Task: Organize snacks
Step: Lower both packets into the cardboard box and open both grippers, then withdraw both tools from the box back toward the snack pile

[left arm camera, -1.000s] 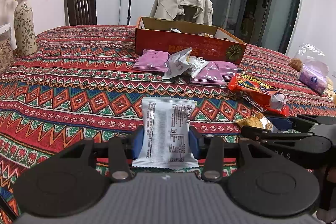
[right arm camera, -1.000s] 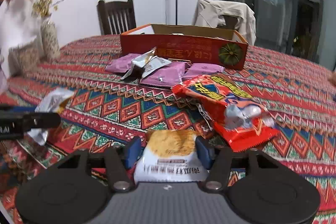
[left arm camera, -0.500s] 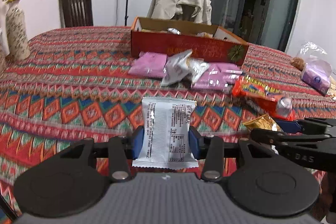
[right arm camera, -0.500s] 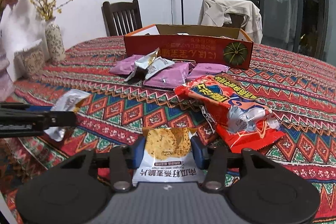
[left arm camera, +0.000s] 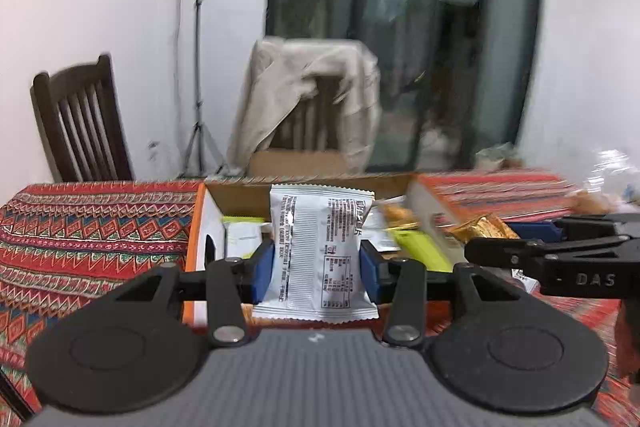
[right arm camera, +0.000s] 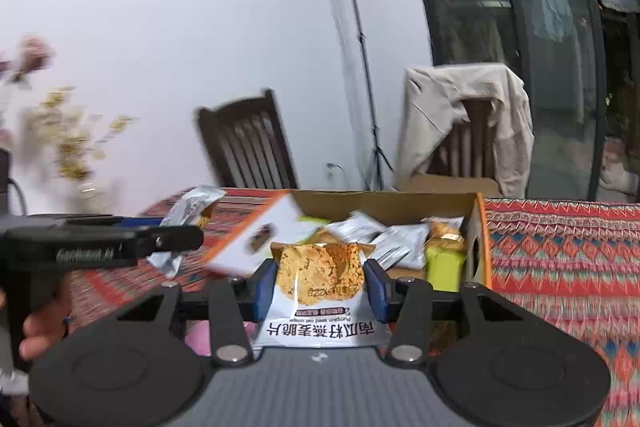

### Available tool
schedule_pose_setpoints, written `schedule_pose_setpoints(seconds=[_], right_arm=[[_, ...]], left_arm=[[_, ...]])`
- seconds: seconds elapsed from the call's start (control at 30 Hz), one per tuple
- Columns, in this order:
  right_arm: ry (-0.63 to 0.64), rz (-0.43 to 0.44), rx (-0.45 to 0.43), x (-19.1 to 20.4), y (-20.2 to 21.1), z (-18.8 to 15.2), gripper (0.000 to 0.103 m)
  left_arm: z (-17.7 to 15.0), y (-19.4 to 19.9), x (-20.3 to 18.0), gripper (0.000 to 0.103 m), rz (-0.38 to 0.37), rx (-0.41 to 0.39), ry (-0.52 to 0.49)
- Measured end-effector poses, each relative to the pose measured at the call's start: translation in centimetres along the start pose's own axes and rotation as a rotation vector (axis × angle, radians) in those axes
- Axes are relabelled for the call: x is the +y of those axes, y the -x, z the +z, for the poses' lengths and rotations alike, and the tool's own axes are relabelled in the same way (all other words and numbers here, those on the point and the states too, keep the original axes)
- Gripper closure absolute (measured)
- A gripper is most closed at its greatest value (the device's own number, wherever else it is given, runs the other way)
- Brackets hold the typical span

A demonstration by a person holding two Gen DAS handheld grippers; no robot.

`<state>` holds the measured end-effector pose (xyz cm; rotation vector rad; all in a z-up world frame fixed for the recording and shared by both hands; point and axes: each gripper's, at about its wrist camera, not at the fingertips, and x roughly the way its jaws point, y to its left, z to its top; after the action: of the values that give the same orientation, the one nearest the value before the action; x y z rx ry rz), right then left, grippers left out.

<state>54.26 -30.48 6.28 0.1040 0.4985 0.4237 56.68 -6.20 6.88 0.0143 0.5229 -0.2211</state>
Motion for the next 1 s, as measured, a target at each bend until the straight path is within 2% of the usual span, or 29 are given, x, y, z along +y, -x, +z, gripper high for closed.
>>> schedule_pose_setpoints(seconds=[0.13, 0.2, 0.3, 0.33, 0.37, 0.43, 0.6, 0.7, 0.9, 1.0], right_arm=[[0.009, -0.111, 0.129, -3.6, -8.9, 2.2, 0.057], [0.013, -0.146, 0.176, -4.5, -12.2, 2.3, 0.057], [0.012, -0.162, 0.240, -5.2, -16.0, 1.7, 0.055], [0.022, -0.165, 0.253, -5.1, -16.8, 1.4, 0.054], [0.031, -0.172, 0.262, -5.1, -17.4, 1.2, 0.055], [0.045, -0.190, 0.260, -5.0, -18.1, 0.9, 0.049], [0.039, -0.175, 0.224, -4.8, -17.4, 0.9, 0.044], [0.048, -0.166, 0.191, -4.6, -15.6, 1.6, 0.040], [0.129, -0.164, 0.117, -2.4, -7.8, 2.8, 0.033], [0.156, -0.158, 0.087, -1.2, -2.9, 3.0, 0.028]], left_arm=[[0.4, -7.8, 0.3, 0.057, 0.059, 0.117, 0.035], [-0.2, -9.9, 0.1, 0.057, 0.099, 0.131, 0.012], [-1.0, -11.3, 0.1, 0.047, 0.070, 0.163, -0.014], [-1.3, -11.3, 0.1, 0.040, 0.062, 0.166, -0.017], [-1.4, -11.2, 0.1, 0.038, 0.054, 0.161, -0.024], [-1.7, -10.9, 0.4, 0.038, 0.053, 0.153, -0.040], [-1.4, -8.8, 1.5, 0.037, 0.051, 0.143, -0.020], [-1.0, -6.2, 2.0, 0.035, 0.046, 0.115, -0.021], [-1.0, 2.2, 2.7, 0.028, 0.018, 0.044, -0.040], [-1.8, 7.2, 2.9, 0.020, 0.001, 0.005, -0.048]])
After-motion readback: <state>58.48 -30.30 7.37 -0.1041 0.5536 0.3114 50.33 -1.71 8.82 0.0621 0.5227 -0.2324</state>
